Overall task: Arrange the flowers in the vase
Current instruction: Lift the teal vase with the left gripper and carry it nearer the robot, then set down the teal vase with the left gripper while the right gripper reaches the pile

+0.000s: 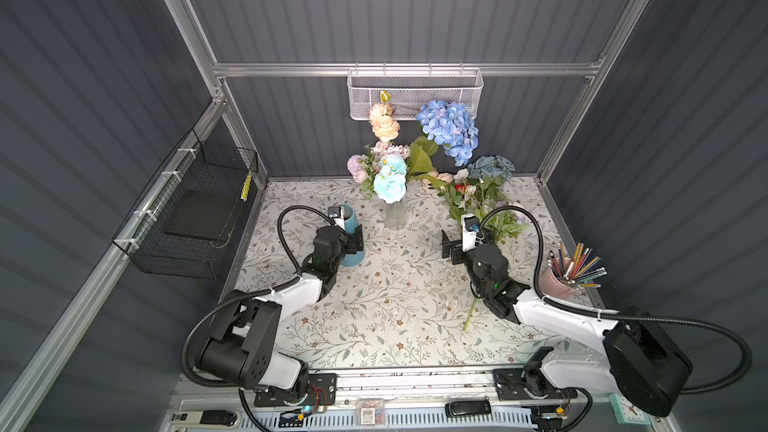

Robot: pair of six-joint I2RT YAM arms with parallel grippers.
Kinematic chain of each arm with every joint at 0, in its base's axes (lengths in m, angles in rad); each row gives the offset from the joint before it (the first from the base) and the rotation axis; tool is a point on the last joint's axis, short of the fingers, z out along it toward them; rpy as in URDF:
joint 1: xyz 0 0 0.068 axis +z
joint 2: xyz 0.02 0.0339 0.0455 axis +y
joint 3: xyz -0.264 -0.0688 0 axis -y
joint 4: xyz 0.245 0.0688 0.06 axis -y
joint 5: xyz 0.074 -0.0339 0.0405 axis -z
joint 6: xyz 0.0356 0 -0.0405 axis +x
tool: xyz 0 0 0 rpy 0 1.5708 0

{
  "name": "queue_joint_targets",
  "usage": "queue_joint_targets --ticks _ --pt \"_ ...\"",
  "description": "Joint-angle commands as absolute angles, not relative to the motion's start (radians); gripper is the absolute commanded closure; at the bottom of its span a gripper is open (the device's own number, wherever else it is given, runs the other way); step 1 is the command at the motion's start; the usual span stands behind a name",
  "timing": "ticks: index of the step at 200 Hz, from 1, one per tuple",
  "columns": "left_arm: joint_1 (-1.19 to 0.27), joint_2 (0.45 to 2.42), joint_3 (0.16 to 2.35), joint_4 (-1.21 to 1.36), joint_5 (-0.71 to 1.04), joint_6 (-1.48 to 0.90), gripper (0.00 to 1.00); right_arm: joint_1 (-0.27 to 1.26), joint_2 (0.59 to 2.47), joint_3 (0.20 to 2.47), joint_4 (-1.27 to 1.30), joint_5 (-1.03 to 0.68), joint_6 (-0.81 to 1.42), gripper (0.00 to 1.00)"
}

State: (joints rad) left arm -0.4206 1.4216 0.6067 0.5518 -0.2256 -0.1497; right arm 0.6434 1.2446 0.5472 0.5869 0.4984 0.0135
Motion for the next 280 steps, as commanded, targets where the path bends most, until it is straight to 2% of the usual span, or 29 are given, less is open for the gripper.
queue_joint_targets --ticks 1,20,49,95,153,165,175,180,186,189,234,280 --pt "-0.52 1.321 0.615 0.6 -0.258 -0.165 0.4 0.58 1.193 0.662 0.229 0.515 0.141 0.01" --pt "-0.582 1.285 0.595 0.584 -0.252 -0.216 0.41 0.537 1.148 0.659 0.175 0.521 0.16 0.01" --pt "-0.752 1.276 0.603 0.585 -0.311 -0.197 0.42 0.44 1.048 0.656 0.076 0.476 0.235 0.01" --pt "-0.961 1.387 0.658 0.692 -0.356 -0.16 0.42 0.335 0.98 0.662 -0.027 0.462 0.315 0.01" --pt "-1.034 1.533 0.689 0.852 -0.333 -0.162 0.39 0.25 0.986 0.667 -0.095 0.378 0.41 0.01" --pt "-1.034 1.544 0.692 0.849 -0.328 -0.168 0.36 0.235 0.986 0.664 -0.097 0.354 0.427 0.01" --pt "-1.034 1.545 0.694 0.835 -0.324 -0.169 0.29 0.226 0.986 0.663 -0.098 0.339 0.432 0.01" --pt "-1.034 1.544 0.698 0.821 -0.321 -0.169 0.23 0.222 0.986 0.663 -0.098 0.33 0.433 0.01" --pt "-1.034 1.542 0.703 0.801 -0.323 -0.169 0.04 0.218 0.989 0.664 -0.1 0.322 0.434 0.01" --pt "-1.034 1.541 0.706 0.791 -0.325 -0.169 0.01 0.217 0.988 0.665 -0.101 0.318 0.433 0.01" --pt "-1.034 1.459 0.716 0.647 -0.32 -0.191 0.01 0.197 1.016 0.684 -0.113 0.207 0.428 0.08" --pt "-1.034 1.311 0.712 0.475 -0.293 -0.216 0.01 0.192 1.164 0.749 -0.146 0.123 0.45 0.18"
